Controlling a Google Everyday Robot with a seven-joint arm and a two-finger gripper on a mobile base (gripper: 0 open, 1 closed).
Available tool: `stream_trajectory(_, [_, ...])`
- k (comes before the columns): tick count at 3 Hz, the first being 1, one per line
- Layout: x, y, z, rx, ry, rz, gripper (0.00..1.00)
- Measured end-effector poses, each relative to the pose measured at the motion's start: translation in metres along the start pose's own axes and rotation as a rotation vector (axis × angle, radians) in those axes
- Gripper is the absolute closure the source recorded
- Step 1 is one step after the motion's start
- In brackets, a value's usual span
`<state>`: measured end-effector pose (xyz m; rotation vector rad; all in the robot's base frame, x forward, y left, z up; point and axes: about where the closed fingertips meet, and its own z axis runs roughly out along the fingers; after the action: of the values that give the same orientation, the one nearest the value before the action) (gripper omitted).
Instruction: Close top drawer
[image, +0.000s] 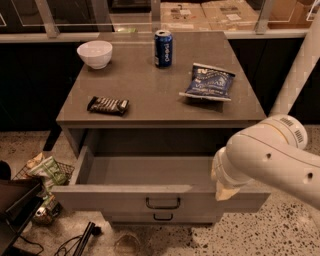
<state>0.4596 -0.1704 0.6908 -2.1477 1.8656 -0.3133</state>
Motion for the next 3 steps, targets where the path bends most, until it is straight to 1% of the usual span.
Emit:
stream_trajectory(1, [0.000,0.000,0.000,0.000,0.000,0.000,1.00])
stream_trajectory(2, [0.004,-0.040,0.001,0.052,-0.024,-0.029,1.00])
stream_trajectory(3, [0.004,-0.042,0.001,0.055,-0.026,-0.030,1.00])
